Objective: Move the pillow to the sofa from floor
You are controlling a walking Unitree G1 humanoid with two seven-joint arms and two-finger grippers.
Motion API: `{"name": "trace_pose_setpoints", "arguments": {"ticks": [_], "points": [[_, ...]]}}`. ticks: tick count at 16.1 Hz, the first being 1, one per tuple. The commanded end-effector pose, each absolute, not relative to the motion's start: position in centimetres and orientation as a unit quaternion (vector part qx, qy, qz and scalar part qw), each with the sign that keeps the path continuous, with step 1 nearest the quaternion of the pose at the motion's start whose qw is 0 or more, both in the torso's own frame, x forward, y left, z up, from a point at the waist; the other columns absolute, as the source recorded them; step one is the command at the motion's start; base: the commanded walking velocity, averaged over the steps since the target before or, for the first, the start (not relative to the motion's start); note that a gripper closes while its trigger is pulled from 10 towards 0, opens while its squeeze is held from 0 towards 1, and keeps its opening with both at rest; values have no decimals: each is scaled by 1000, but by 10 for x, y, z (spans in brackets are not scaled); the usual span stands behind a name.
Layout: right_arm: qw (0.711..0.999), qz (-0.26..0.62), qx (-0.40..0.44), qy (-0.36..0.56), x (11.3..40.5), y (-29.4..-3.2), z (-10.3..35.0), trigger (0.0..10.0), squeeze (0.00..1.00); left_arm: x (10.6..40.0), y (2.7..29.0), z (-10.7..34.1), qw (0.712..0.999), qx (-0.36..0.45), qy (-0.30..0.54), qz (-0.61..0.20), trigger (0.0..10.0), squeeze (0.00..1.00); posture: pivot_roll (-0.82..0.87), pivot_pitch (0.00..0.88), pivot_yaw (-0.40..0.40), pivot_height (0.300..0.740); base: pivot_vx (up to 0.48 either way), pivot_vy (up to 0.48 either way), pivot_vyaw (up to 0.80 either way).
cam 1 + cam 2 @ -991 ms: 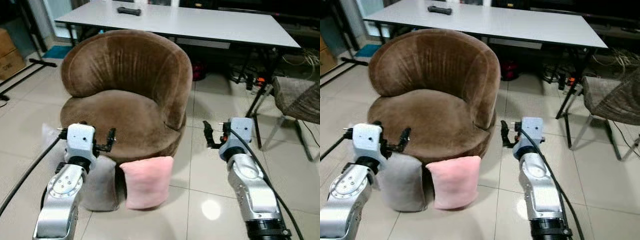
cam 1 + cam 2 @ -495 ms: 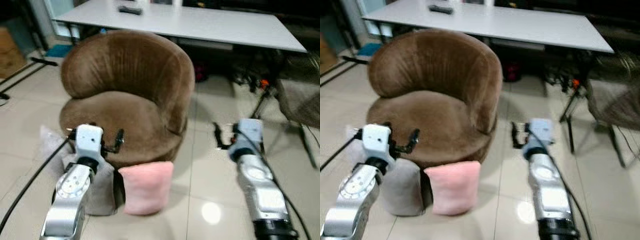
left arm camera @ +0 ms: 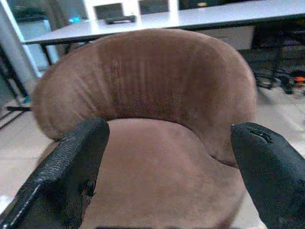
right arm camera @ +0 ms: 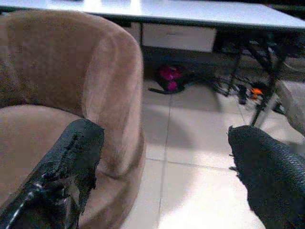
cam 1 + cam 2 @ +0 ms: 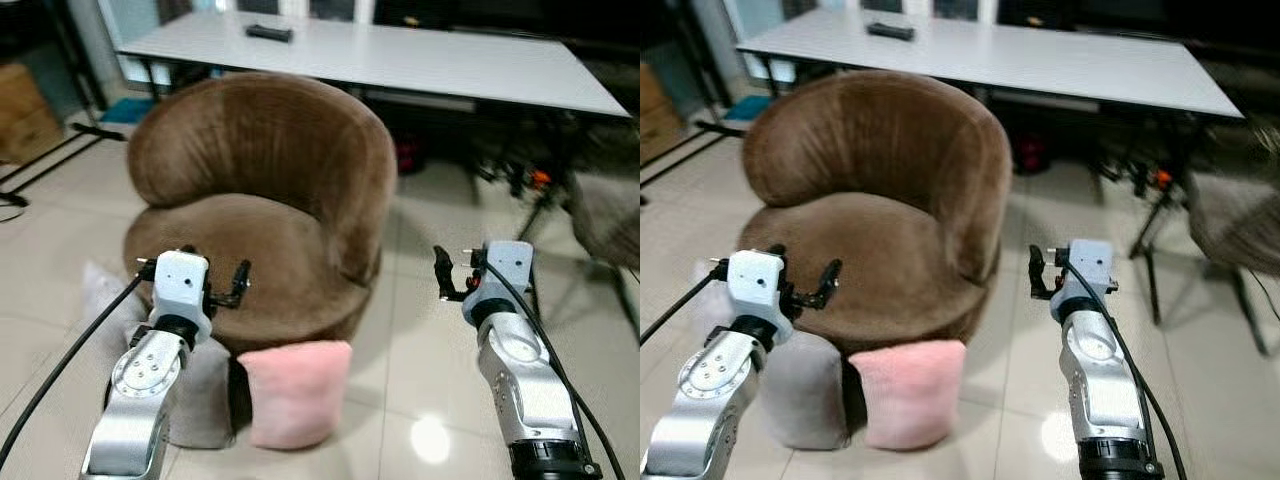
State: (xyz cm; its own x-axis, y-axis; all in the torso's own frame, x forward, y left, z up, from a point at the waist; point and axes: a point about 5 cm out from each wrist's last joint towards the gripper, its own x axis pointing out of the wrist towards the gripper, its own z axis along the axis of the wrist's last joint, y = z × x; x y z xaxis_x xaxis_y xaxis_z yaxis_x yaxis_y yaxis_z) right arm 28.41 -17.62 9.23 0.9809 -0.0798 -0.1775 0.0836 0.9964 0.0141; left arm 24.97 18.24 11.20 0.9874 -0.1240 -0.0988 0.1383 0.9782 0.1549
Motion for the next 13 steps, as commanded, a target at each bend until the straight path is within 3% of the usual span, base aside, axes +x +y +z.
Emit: {"name": "trace_pose_setpoints", "arguments": {"ticks": [1, 6, 10, 13], "points": [[996, -32, 14, 82, 286, -169, 95, 10000, 0, 250, 188, 114, 994, 87, 43, -57, 10000, 0, 75, 0, -27, 740, 311, 0, 0], [997, -20, -12, 75, 286, -167, 96, 10000, 0, 249, 187, 114, 993, 87, 44, -59, 10000, 0, 74, 0, -27, 740, 310, 0, 0], [997, -15, -17, 76, 286, -165, 97, 10000, 0, 248, 185, 113, 993, 87, 45, -62, 10000, 0, 71, 0, -31, 740, 309, 0, 722], [996, -26, -3, 80, 286, -170, 96, 10000, 0, 249, 184, 112, 993, 89, 46, -63, 10000, 0, 71, 0, -33, 740, 306, 0, 0]]}}
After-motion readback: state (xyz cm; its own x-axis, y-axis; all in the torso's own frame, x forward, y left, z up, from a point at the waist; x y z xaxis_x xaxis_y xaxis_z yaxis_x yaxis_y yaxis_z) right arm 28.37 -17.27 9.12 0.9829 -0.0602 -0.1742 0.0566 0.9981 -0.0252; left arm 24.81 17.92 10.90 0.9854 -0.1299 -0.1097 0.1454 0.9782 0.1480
